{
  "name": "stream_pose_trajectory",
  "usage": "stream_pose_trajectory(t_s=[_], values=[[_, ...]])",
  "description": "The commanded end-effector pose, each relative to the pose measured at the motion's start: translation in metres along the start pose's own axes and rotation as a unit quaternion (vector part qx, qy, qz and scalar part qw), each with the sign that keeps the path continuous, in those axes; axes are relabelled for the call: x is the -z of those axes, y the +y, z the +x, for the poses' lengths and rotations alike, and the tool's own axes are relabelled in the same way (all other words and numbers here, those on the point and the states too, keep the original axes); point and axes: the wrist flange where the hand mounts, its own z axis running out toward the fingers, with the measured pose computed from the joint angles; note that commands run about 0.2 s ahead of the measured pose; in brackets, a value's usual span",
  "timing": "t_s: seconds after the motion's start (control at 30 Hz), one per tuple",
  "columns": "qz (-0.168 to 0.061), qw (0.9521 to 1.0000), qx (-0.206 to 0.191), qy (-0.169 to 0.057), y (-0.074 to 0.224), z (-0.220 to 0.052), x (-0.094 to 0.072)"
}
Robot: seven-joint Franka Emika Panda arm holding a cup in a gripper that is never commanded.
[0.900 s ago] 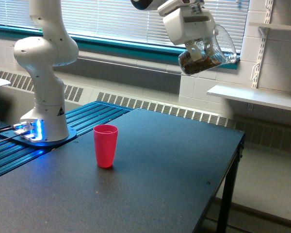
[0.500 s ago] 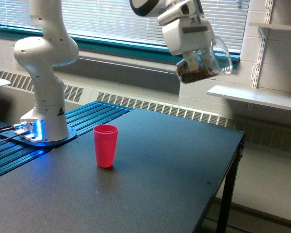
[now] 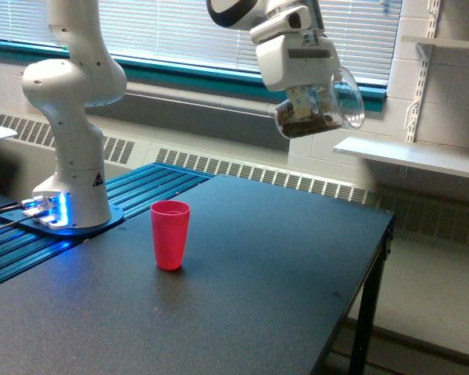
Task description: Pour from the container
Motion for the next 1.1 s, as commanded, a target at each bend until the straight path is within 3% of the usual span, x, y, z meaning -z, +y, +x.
stream_pose_trajectory(t_s=[0.03,0.57,1.1], values=[[-0.017,0.9995,-0.024,0.009,0.008,-0.014,0.019],[-0.067,0.9970,-0.036,0.010,0.045,-0.070,0.033],[-0.090,0.9932,-0.074,-0.001,0.070,-0.126,0.045]])
